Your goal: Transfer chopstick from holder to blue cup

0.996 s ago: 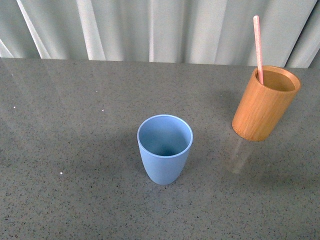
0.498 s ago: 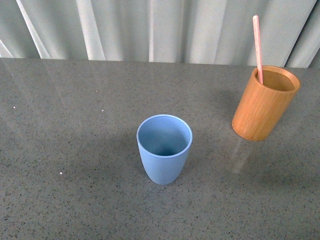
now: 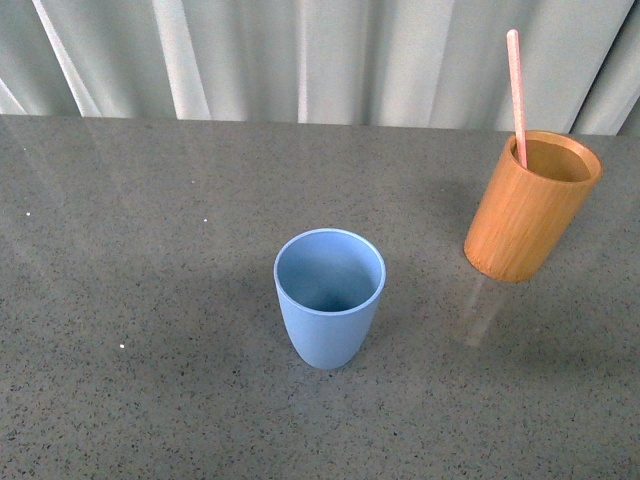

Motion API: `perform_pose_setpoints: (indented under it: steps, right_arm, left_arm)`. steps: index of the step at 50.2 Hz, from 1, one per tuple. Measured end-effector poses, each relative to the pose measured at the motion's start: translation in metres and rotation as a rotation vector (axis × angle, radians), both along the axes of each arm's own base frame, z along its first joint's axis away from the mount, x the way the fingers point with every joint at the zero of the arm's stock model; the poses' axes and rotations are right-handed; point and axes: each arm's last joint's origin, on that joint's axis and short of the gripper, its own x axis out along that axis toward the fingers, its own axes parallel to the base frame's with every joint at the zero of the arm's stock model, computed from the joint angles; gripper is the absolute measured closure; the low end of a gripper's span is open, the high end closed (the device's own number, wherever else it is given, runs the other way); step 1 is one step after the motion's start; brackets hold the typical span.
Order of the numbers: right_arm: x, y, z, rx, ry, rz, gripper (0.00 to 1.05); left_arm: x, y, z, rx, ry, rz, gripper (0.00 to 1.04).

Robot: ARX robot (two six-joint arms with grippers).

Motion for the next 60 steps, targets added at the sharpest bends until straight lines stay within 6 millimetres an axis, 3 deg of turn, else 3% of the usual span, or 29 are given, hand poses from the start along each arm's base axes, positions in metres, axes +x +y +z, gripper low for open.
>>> perform_pose_setpoints:
  steps: [2,8,15,29,32,36,49,60]
  right_arm:
    - [0.000,0.000,0.000,0.000,0.000,0.000,0.10]
    - [0.000,0.000,0.000,0.000,0.000,0.000,0.10]
    - [0.000,0.000,0.000,0.000,0.000,0.000,0.10]
    - [0.000,0.000,0.000,0.002,0.006,-0.008,0.10]
    - [0.002,-0.002,-0.003,0.033,0.210,-0.092,0.10]
    - [0.012,-0.007,-0.009,0.050,0.326,-0.092,0.10]
    - [0.069,-0.027,0.008,-0.003,0.247,0.016,0.10]
    - [0.125,-0.028,-0.004,-0.021,0.313,0.083,0.10]
  left_arm:
    - [0.000,0.000,0.000,-0.001,0.000,0.000,1.01]
    - [0.000,0.000,0.000,0.000,0.000,0.000,0.84]
    - [0.000,0.000,0.000,0.000,0.000,0.000,0.51]
    - [0.000,0.000,0.000,0.000,0.000,0.000,0.06]
    - [0.000,0.000,0.000,-0.001,0.001,0.000,0.08]
    - [0.000,0.000,0.000,0.000,0.000,0.000,0.07]
    - [0.000,0.000,0.000,0.000,0.000,0.000,0.07]
    - [0.000,0.000,0.000,0.000,0.000,0.000,0.07]
